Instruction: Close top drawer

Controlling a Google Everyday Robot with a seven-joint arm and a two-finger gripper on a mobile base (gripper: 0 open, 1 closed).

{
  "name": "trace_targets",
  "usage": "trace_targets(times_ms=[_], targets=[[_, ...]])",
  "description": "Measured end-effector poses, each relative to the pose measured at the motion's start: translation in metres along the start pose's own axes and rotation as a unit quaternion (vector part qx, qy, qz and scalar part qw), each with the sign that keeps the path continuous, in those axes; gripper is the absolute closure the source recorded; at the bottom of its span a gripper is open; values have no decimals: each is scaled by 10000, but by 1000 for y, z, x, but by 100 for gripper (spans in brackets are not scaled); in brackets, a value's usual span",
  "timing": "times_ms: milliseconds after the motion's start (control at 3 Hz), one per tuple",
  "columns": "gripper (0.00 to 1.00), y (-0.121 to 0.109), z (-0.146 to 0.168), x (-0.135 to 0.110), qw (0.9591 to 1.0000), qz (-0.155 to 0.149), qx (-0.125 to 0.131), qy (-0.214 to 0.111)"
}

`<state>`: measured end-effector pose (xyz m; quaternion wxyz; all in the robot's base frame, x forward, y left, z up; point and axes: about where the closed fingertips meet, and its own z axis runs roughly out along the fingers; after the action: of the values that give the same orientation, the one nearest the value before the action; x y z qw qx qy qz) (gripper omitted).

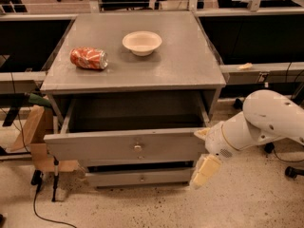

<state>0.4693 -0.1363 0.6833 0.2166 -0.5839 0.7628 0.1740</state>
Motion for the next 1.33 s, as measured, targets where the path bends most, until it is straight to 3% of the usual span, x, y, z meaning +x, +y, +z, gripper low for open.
trace_targets(times_ms=[333, 667, 1000, 1333], targets=[[18, -15, 13, -5, 10000, 44, -22, 9], [42, -50, 42, -15, 9998, 169, -49, 9], [70, -65, 51, -22, 9996, 270, -12, -21], [57, -80, 60, -29, 9992, 401, 44, -56]])
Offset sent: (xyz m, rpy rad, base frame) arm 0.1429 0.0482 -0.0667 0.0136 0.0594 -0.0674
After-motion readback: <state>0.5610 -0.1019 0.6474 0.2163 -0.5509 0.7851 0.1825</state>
